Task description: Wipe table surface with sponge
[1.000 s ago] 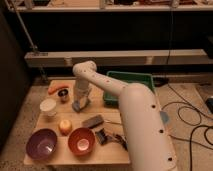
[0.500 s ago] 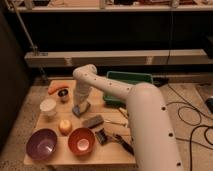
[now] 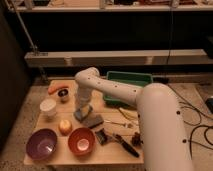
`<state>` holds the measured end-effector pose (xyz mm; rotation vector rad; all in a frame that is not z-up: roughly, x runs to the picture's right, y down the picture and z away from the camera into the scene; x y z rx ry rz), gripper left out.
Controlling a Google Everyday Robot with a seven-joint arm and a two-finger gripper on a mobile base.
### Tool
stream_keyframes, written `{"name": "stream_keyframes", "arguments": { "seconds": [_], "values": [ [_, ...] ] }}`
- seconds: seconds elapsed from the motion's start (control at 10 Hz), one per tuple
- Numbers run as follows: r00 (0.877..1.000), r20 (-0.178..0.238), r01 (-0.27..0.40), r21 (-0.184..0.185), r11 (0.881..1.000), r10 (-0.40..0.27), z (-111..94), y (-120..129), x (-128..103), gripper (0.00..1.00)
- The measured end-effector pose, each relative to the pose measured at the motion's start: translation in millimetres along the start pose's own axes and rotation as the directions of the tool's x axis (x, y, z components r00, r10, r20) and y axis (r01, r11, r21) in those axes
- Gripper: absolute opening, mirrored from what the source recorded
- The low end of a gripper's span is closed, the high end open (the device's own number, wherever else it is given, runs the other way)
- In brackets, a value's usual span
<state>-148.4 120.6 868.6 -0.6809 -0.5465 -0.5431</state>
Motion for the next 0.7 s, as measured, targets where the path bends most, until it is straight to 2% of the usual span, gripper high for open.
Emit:
{"name": "stream_keyframes", "arguments": {
  "seconds": [0.4, 0.7],
  "values": [
    [0.997, -0.019, -0.071, 0.000, 0.998, 0.071, -5, 22, 32, 0.00],
    [0.991, -0.032, -0.129, 0.026, 0.991, 0.129, -18, 15, 67, 0.00]
  ]
}}
